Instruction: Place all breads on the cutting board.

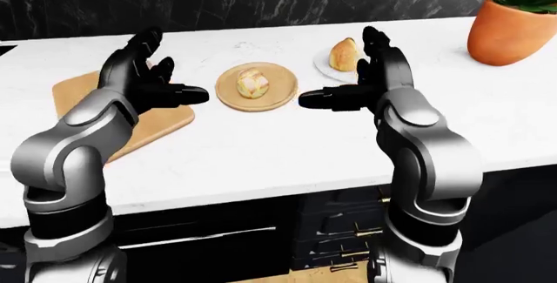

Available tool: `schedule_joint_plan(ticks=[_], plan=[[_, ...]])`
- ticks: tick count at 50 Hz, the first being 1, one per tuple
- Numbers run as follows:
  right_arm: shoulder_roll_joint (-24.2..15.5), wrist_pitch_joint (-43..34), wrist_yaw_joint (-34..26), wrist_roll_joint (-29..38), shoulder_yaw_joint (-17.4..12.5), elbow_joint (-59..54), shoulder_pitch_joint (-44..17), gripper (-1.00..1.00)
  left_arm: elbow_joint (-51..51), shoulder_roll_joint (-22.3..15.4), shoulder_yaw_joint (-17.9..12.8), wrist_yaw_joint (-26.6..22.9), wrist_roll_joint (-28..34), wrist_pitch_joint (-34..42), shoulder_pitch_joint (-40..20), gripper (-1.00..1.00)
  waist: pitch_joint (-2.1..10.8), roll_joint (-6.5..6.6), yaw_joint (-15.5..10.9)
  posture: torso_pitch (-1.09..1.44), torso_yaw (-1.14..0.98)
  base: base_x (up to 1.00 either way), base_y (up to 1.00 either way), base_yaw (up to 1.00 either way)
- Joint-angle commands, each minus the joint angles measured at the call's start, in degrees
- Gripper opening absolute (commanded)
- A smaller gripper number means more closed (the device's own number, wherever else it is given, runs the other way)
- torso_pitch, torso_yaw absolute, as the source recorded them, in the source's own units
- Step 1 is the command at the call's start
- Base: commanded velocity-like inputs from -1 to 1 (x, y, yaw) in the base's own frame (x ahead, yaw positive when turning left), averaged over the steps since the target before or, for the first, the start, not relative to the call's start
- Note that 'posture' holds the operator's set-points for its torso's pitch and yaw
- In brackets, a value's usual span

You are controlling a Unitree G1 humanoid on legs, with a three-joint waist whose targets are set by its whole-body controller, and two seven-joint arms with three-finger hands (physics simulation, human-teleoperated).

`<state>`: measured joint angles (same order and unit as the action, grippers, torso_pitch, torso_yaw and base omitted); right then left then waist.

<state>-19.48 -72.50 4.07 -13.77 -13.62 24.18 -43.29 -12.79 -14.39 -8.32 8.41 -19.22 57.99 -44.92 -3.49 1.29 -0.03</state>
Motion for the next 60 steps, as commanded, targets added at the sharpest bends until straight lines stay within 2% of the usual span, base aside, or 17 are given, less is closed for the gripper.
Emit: schedule_joint_plan(ticks=[1,2,6,12,14,16,17,18,25,30,33,34,40,41,47,59,60], plan=[[-0.51,2.11,-0.17,-0.39,-0.03,3.13,-2.67,1.00,-3.05,-1.28,-1.79,0.26,0.58,-2.48,-2.51,1.00,2.65,-0.03,-0.43,0.00,0.00,0.07,-0.12,0.00],[-0.50,2.00,-0.16,-0.42,-0.05,3.22,-2.66,1.00,-3.24,-1.26,-1.85,0.35,0.54,-2.23,-2.57,1.00,2.35,1.13,-0.59,0.00,0.00,0.07,-0.11,0.00],[-0.33,2.45,-0.14,-0.46,-0.09,3.18,-2.16,1.00,-3.41,-1.15,-1.78,0.44,0.55,-1.93,-2.69,1.00,3.07,1.55,-0.25,0.00,0.00,0.07,-0.15,0.00],[-0.30,2.09,-0.01,-0.58,-0.05,3.47,-2.18,1.00,-3.59,-1.01,-1.70,0.42,0.59,-1.95,-2.43,1.00,3.00,-0.31,-0.64,0.00,0.00,0.08,-0.22,0.00],[-0.39,2.12,-0.05,-0.62,-0.13,3.44,-2.22,1.00,-3.54,-1.03,-1.73,0.37,0.60,-2.03,-2.44,1.00,3.19,-1.97,-0.83,0.00,0.00,0.08,-0.28,0.00],[-0.87,2.04,-0.23,-0.68,-0.41,3.09,-2.70,1.00,-3.73,-1.00,-1.78,0.44,0.56,-1.86,-2.44,1.00,4.08,-5.89,-0.99,0.00,0.00,0.08,-0.29,0.00],[-0.93,1.51,-0.12,-0.80,-0.53,3.36,-3.03,1.00,-3.61,-0.97,-1.81,0.41,0.53,-1.98,-2.46,1.00,3.33,-3.43,-0.49,0.00,0.00,0.08,-0.28,0.00],[-0.92,1.73,-0.09,-0.75,-0.35,3.31,-2.88,1.00,-3.66,-0.96,-1.80,0.44,0.50,-1.91,-2.48,1.00,3.01,-4.91,-0.71,0.00,0.00,0.09,-0.28,0.00],[-0.66,1.59,0.16,-0.79,-0.20,3.15,-3.21,1.00,-3.86,-0.95,-1.89,0.59,0.32,-1.73,-2.58,1.00,1.88,-1.60,-0.70,0.00,0.00,0.08,-0.24,0.00],[-0.77,1.96,0.39,-0.61,-0.21,3.47,-2.53,1.00,-3.97,-0.98,-1.93,0.77,0.10,-1.54,-2.72,1.00,1.36,-1.94,-0.13,0.00,0.00,0.00,0.00,0.00],[-0.76,1.92,0.44,-0.55,-0.09,3.38,-2.79,1.00,-4.02,-0.97,-1.95,0.83,-0.01,-1.60,-2.65,1.00,2.41,0.79,0.59,0.00,0.00,0.00,0.00,0.00],[-0.73,1.84,0.53,-0.45,0.08,3.36,-2.82,1.00,-4.10,-0.92,-2.00,0.90,-0.12,-1.49,-2.64,1.00,1.73,-1.18,0.46,0.00,0.00,0.00,0.00,0.00],[-0.97,1.37,0.54,0.09,0.34,3.13,-3.16,1.00,-4.63,-1.00,-2.07,1.11,-0.56,-1.28,-2.28,1.00,2.44,-1.53,0.18,0.00,0.00,0.00,0.00,0.00],[-0.97,1.53,0.57,0.28,0.20,2.63,-3.43,1.00,-4.66,-1.00,-2.03,1.16,-0.62,-1.18,-2.38,1.00,3.58,-1.37,-0.81,0.00,0.00,0.00,0.00,0.55],[-1.20,1.56,0.32,0.84,0.05,2.91,-3.80,1.00,-4.52,-0.94,-1.99,1.24,-0.67,-1.42,-2.28,1.00,1.82,-1.81,-0.59,0.00,0.00,0.00,0.00,0.71],[-1.40,0.09,-0.40,2.26,0.23,2.03,-5.04,1.00,-4.17,-0.90,-1.75,1.01,-0.62,-2.23,-1.82,1.00,2.29,-1.35,-0.25,0.00,0.00,0.00,0.00,0.00],[-1.50,0.35,-0.53,2.37,0.43,2.01,-4.92,1.00,-4.26,-0.90,-1.85,1.02,-0.67,-2.08,-1.89,1.00,3.48,-1.30,-0.28,0.00,0.00,0.05,-0.19,0.00]])
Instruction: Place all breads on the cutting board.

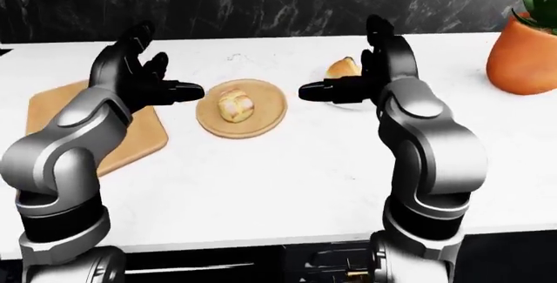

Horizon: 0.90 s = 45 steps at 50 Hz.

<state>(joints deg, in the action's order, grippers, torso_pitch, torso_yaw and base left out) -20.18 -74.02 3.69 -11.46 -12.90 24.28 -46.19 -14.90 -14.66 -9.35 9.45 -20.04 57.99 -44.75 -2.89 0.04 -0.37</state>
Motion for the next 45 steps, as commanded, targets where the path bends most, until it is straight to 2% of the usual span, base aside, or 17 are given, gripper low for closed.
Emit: schedule_joint_plan(ticks=[1,3,5,9,11,12,13,14,15,16,19,22,23,26,32,39,45], plan=[[-0.80,1.90,-0.26,0.10,-0.23,1.89,-2.18,1.00,-2.28,-0.62,-0.84,0.07,0.11,-1.84,-2.19,1.00,2.59,0.43,-0.26,0.00,0.00,0.16,-0.32,0.00],[-1.11,1.67,-0.51,0.25,-0.15,1.84,-2.77,1.00,-2.33,-0.59,-0.81,0.17,0.07,-1.65,-2.38,1.00,1.35,2.64,0.01,0.00,0.00,0.26,-0.43,0.00],[-1.36,1.55,-0.69,0.46,-0.10,1.64,-3.24,1.00,-2.24,-0.55,-0.75,0.12,0.07,-1.84,-2.36,1.00,1.69,3.09,-0.45,0.00,0.00,0.30,-0.50,0.00],[-1.34,2.10,-0.89,0.82,0.00,0.83,-3.74,1.00,-2.33,-0.49,-0.73,0.13,0.03,-1.73,-2.31,1.00,1.52,2.23,-1.30,0.00,0.00,0.31,-0.50,0.00],[-1.04,2.21,-0.74,0.98,0.14,0.65,-3.94,1.00,-2.58,-0.50,-0.77,0.19,-0.03,-1.51,-2.32,1.00,0.67,1.39,-1.37,0.00,0.00,0.19,-0.25,0.00],[-0.92,1.90,-0.65,0.98,0.05,0.82,-4.12,1.00,-2.59,-0.50,-0.79,0.19,-0.03,-1.53,-2.28,1.00,1.13,-1.05,-1.66,0.00,0.00,0.02,0.00,0.00],[-0.90,2.44,-0.74,1.08,0.17,0.54,-4.00,1.00,-2.72,-0.52,-0.82,0.21,-0.05,-1.46,-2.22,1.00,0.85,-2.88,-1.75,0.00,0.00,0.00,0.00,0.00],[-0.81,2.72,-0.74,1.14,0.19,0.43,-3.96,1.00,-2.91,-0.51,-0.85,0.25,-0.09,-1.33,-2.13,1.00,1.20,-5.84,-1.41,0.00,0.00,0.00,0.00,0.00],[-0.61,2.43,-0.60,1.14,0.24,0.66,-4.13,1.00,-3.19,-0.48,-0.92,0.35,-0.16,-1.13,-2.04,1.00,-0.14,-3.58,-1.19,0.00,0.00,0.00,0.00,0.00],[-0.49,2.26,-0.50,1.22,0.43,0.84,-4.11,1.00,-3.08,-0.51,-0.96,0.36,-0.20,-1.11,-2.12,1.00,0.17,-3.52,-1.26,0.00,0.00,0.00,0.00,0.00],[0.00,3.67,-0.66,1.52,0.87,0.03,-3.25,1.00,-2.88,-0.47,-0.88,0.20,-0.12,-1.79,-1.58,1.00,0.41,-1.37,-0.51,0.00,0.00,0.00,0.00,0.00],[0.12,4.09,-0.82,1.78,1.06,-0.33,-3.16,1.00,-2.85,-0.53,-0.95,0.19,-0.12,-1.82,-1.51,1.00,0.63,1.80,0.50,0.00,0.00,0.00,0.00,0.00],[0.17,4.12,-0.83,1.88,1.08,-0.54,-3.26,1.00,-2.89,-0.62,-1.00,0.20,-0.14,-1.68,-1.61,1.00,0.44,0.84,0.49,0.00,0.00,0.00,0.00,0.00],[-0.20,3.41,-1.11,2.06,1.21,-1.53,-5.25,1.00,-2.60,-1.06,-1.21,0.42,-0.19,-0.95,-2.70,1.00,1.37,0.67,0.57,0.00,0.00,0.00,0.00,0.00],[-1.43,3.27,-1.61,2.48,1.34,-5.09,-9.71,1.00,0.80,-3.14,-1.83,0.66,-0.22,0.03,-7.47,1.00,1.69,-0.09,0.25,0.00,0.00,0.00,0.00,0.00],[-1.80,4.12,-1.96,3.22,2.23,-8.68,-12.47,1.00,3.97,-4.07,-2.17,0.50,-0.33,-1.16,-9.16,1.00,1.83,-0.23,0.16,0.00,0.00,0.00,0.00,0.00],[-1.81,8.49,-2.64,4.94,3.72,-17.99,-17.61,1.00,9.17,-6.11,-1.91,-0.24,0.21,-2.19,-13.93,1.00,1.86,-0.10,0.25,0.00,0.00,0.00,0.00,0.00]])
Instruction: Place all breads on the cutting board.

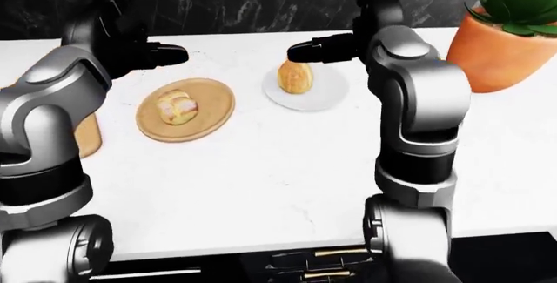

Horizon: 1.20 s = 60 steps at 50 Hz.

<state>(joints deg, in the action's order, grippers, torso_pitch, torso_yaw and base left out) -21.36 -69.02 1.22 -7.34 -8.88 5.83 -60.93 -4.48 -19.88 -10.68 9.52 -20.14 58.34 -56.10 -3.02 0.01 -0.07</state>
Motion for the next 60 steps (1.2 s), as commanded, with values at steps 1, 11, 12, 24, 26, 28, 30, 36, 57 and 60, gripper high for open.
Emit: schedule_joint_plan(ticks=[1,11,12,24,26,28,30,36,57,60], plan=[[-0.53,4.83,-0.35,1.26,0.02,-2.00,-3.89,1.00,-0.27,-1.02,-0.46,-0.49,0.55,-3.11,-2.94,1.00,1.97,-0.04,-0.03,0.00,0.00,0.00,0.00,0.00],[0.90,19.72,-7.20,5.51,3.51,-27.62,-13.83,1.00,4.36,-2.12,-0.02,-1.96,1.93,-5.19,-4.44,1.00,2.19,0.41,0.31,0.00,0.00,0.00,0.00,0.00],[0.78,21.75,-8.30,6.70,4.21,-31.59,-15.12,1.00,3.82,-2.21,-0.23,-2.11,1.92,-4.91,-4.10,1.00,2.20,0.47,0.38,0.00,0.00,0.00,0.00,0.00],[3.46,38.17,-11.84,13.36,4.14,-58.68,-24.14,1.00,1.88,-1.47,-0.56,-2.13,1.99,-4.36,-2.34,1.00,2.22,1.10,0.71,0.00,0.00,0.00,0.00,0.00],[3.59,39.31,-11.80,13.58,3.72,-60.66,-24.68,1.00,1.74,-1.33,-0.49,-2.07,2.06,-4.38,-2.12,1.00,2.20,1.10,0.66,0.00,0.00,0.00,0.00,0.00],[3.79,40.16,-11.96,14.22,3.87,-62.35,-24.74,1.00,1.69,-1.19,-0.48,-2.11,2.06,-4.44,-2.05,1.00,2.14,1.10,0.65,0.00,0.00,0.00,0.00,0.00],[3.76,40.86,-11.92,14.67,3.79,-63.68,-24.95,1.00,1.82,-1.24,-0.55,-2.09,2.09,-4.33,-2.25,1.00,2.11,1.10,0.64,0.00,0.00,0.00,0.00,0.00],[4.05,42.67,-11.58,15.10,3.32,-65.43,-24.23,1.00,1.97,-1.05,-0.53,-1.99,2.06,-4.49,-2.30,1.00,2.08,1.06,0.60,0.00,0.00,0.00,0.00,0.00],[5.65,47.26,-8.12,14.69,3.39,-66.65,-21.29,0.73,0.63,-0.67,-0.55,-1.76,1.67,-4.12,-1.11,1.00,2.26,1.06,0.46,0.00,0.00,0.00,0.00,0.00],[5.71,47.41,-8.05,14.71,3.38,-66.69,-21.16,0.77,0.29,-0.45,-0.62,-1.74,1.46,-4.11,-0.77,1.00,2.33,1.04,0.46,0.00,0.00,0.00,0.00,0.00]])
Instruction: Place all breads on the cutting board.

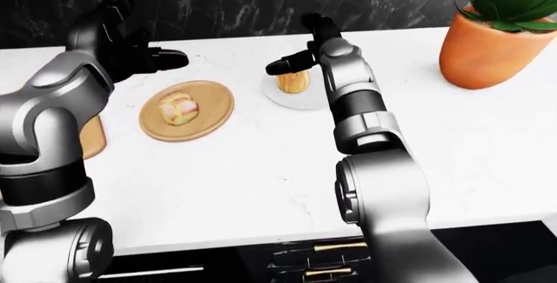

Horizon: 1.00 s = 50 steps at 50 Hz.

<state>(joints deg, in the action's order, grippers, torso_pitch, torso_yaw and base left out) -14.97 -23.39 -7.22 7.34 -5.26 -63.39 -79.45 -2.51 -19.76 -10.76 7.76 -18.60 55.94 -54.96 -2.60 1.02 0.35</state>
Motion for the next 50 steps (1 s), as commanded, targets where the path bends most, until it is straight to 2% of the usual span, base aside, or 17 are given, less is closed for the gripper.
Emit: schedule_joint_plan(ticks=[1,6,15,21,30,45,50], plan=[[-0.56,1.95,0.14,0.22,0.00,2.51,-2.38,0.75,-1.64,-0.49,-0.46,-0.01,-0.10,-1.84,-1.81,1.00,1.93,0.03,0.02,0.00,0.00,0.00,0.00,0.00],[-0.28,2.16,0.45,0.23,-0.09,2.46,-2.13,0.80,-1.81,-0.40,-0.46,0.18,-0.25,-1.65,-1.74,1.00,2.01,0.05,-0.04,0.00,0.00,0.00,0.00,0.00],[0.01,4.93,1.33,3.16,1.22,1.70,-0.87,0.73,-2.00,-0.17,-0.49,0.31,-0.72,-1.89,-1.32,1.00,2.13,0.01,-0.08,0.00,0.00,0.00,0.00,0.00],[0.61,6.34,2.06,4.37,1.05,0.36,-1.03,0.71,-2.06,-0.26,-0.48,0.35,-0.81,-1.93,-1.16,1.00,2.25,0.07,-0.05,0.00,0.00,0.00,0.00,0.00],[1.29,11.32,5.49,8.82,2.23,-1.69,-0.65,0.79,-2.32,-0.18,-0.53,0.65,-1.17,-1.83,-1.07,1.00,2.26,0.14,-0.03,0.00,0.00,0.00,0.00,0.00],[2.64,14.11,7.53,10.67,1.51,-4.14,-0.09,0.86,-2.47,0.10,-0.74,1.12,-1.76,-1.78,-0.87,1.00,2.30,0.15,0.03,0.00,0.00,0.00,0.00,0.00],[2.88,14.58,8.17,10.64,1.36,-4.79,-0.04,0.79,-2.63,-0.02,-0.68,1.23,-1.98,-1.79,-0.65,1.00,2.29,0.17,0.04,0.00,0.00,0.00,0.00,0.00]])
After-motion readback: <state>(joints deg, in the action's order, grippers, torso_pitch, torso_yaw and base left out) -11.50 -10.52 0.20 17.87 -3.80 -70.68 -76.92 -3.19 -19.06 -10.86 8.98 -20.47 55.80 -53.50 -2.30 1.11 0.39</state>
